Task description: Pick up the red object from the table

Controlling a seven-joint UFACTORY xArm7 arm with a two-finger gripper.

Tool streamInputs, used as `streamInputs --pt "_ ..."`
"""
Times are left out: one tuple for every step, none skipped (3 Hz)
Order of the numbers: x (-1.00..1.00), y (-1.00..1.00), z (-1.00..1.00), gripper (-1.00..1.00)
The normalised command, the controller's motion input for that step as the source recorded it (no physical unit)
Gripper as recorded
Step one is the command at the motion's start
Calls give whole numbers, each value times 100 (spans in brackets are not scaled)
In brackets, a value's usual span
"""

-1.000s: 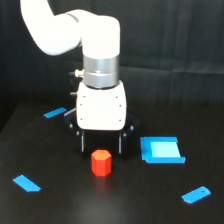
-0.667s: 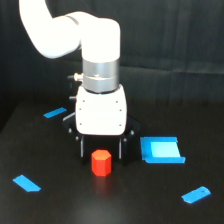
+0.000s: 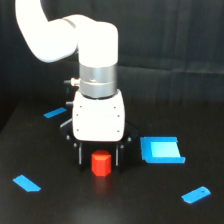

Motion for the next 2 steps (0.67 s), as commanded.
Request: streamInputs --pt "6 10 -14 -100" --pt "1 10 -9 -100"
